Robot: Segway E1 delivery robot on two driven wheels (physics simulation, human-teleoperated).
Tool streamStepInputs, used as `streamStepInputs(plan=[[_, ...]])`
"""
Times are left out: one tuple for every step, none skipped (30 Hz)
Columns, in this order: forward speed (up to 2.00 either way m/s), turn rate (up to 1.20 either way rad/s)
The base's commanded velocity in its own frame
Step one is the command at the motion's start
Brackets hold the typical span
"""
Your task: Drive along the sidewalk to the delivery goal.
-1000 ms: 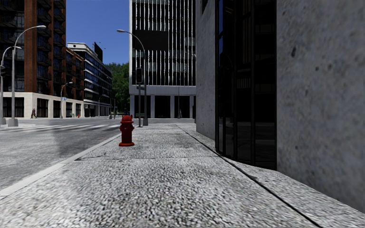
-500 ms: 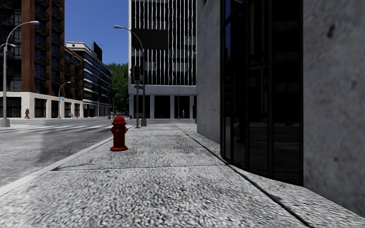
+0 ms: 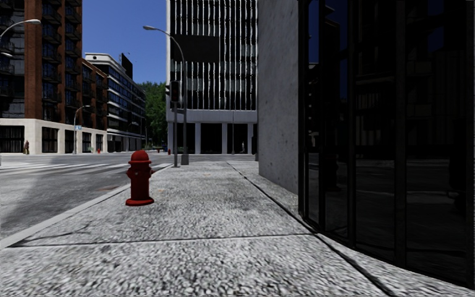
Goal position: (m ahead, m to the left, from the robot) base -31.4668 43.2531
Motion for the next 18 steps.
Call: streamStepInputs(plan=[[1.32, 0.72], [1.32, 0.72], [1.32, 0.29], [1.32, 0.29], [1.32, 0.09], [1.32, 0.02], [1.32, 0.00], [1.32, 0.00], [1.32, 0.00], [1.32, 0.00], [1.32, 0.00], [1.32, 0.00], [1.32, 0.00], [1.32, 0.00], [1.32, 0.00], [1.32, 0.00], [1.32, 0.00], [1.32, 0.00]])
